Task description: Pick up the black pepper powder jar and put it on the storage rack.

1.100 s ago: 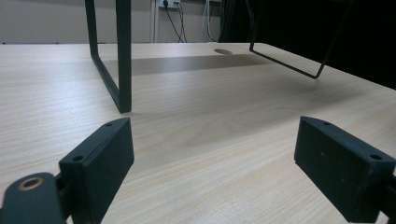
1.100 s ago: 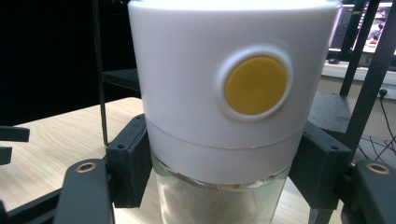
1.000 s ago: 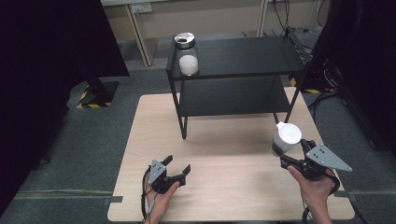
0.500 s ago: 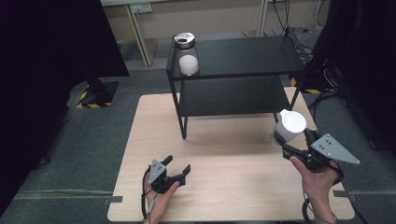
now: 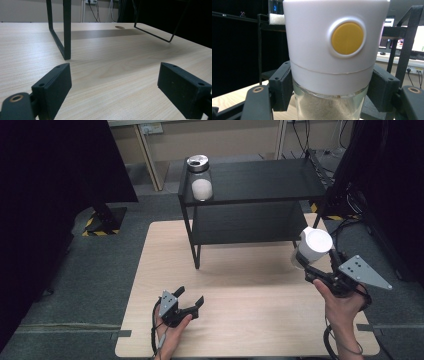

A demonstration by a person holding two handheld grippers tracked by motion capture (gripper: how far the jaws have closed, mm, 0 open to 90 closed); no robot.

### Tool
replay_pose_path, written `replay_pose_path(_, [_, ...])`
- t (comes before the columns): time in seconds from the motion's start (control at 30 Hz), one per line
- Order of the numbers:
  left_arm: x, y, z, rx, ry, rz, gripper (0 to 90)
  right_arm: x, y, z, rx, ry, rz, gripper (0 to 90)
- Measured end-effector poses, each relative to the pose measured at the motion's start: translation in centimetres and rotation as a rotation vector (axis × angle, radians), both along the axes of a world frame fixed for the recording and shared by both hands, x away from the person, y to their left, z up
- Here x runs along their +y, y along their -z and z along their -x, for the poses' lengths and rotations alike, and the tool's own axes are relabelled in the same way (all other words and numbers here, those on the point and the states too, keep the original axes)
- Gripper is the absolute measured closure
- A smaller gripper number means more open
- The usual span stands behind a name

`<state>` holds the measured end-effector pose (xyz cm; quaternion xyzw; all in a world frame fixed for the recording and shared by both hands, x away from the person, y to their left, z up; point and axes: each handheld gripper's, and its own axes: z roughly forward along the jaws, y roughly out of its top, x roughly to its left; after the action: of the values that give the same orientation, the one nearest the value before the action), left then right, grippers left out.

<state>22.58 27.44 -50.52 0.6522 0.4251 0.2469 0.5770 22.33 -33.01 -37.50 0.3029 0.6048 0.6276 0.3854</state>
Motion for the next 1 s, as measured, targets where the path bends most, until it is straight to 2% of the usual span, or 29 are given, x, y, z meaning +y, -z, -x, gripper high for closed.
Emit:
replay_pose_path(0.2, [0.0,0.0,0.0,0.001,0.000,0.000,11.2,0.1,-0.5,-0.2,-0.011,0.006,-0.009,31.0])
replay_pose_path(0.53, [0.0,0.0,0.0,0.001,0.001,0.000,11.2,0.5,-2.3,-0.7,-0.043,0.011,-0.013,31.1])
replay_pose_path(1.0, [0.0,0.0,0.0,-0.001,0.002,-0.006,11.2,0.8,-3.8,-1.5,-0.048,0.019,-0.031,31.1])
